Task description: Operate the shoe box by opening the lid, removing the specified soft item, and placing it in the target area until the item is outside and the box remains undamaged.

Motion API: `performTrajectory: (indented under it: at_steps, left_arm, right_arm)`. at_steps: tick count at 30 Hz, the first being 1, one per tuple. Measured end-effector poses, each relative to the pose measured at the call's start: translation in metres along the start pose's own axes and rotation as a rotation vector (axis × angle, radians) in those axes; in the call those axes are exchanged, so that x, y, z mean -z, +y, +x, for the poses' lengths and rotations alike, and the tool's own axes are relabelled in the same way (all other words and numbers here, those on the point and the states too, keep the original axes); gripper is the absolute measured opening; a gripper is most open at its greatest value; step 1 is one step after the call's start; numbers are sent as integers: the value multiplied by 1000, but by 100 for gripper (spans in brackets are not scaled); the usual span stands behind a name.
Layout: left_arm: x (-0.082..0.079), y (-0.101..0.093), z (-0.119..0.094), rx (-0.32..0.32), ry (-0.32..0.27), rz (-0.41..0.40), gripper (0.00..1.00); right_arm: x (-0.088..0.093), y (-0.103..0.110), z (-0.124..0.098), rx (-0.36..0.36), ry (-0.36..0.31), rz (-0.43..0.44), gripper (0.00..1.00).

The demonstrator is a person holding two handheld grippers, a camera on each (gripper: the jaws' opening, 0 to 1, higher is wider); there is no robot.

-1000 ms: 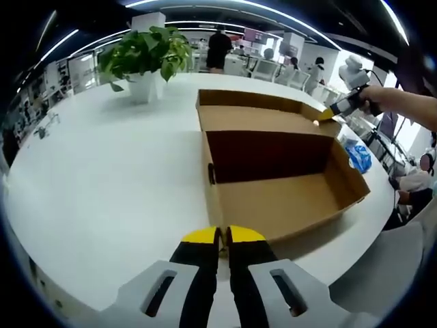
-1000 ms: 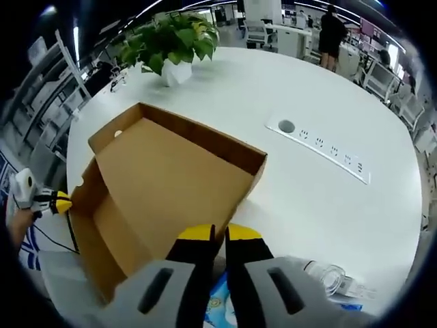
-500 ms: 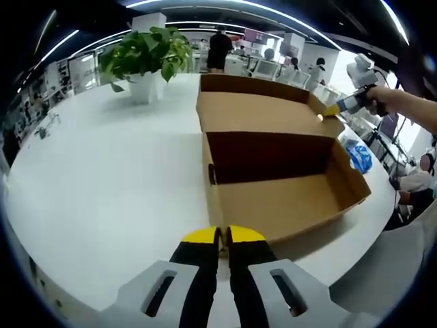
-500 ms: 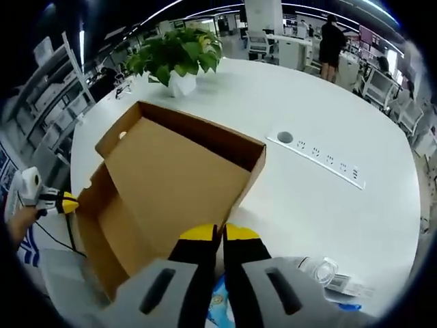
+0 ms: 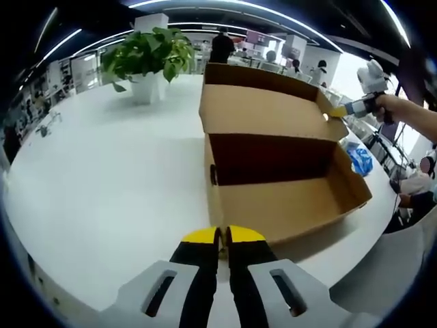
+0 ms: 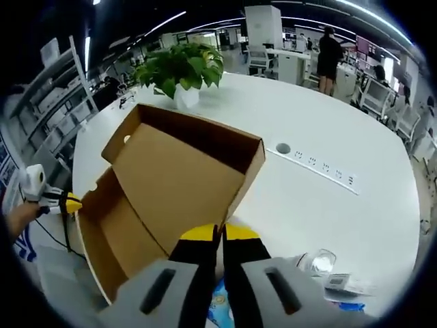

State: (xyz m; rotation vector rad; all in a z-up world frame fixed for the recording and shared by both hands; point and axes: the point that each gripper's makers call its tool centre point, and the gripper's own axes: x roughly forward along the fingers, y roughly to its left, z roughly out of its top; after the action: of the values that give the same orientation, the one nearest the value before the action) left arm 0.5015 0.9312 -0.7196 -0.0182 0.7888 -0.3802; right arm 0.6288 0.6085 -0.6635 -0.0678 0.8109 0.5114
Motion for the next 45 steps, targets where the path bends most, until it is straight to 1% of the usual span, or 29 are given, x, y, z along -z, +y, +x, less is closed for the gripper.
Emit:
performTrajectory:
  at_steps: [8, 17, 22, 36, 45]
  left_arm:
    - [0, 1, 0, -5, -7, -6, 1]
    - [0, 1, 0, -10, -13, -11, 1]
    - [0, 2, 0, -13, -13, -9, 1]
    - [-1, 2, 0, -23, -15, -2, 1]
    - [0, 1, 0, -29, -30, -13, 0]
  right_arm:
    - [-1, 4, -7, 13, -72, -5, 0]
    - [0, 8, -16, 17, -119, 28, 0]
    - [0, 12, -21, 15, -147, 25, 0]
    - [5, 22, -34, 16, -190, 24, 0]
    - [10, 26, -40, 22, -211, 33, 0]
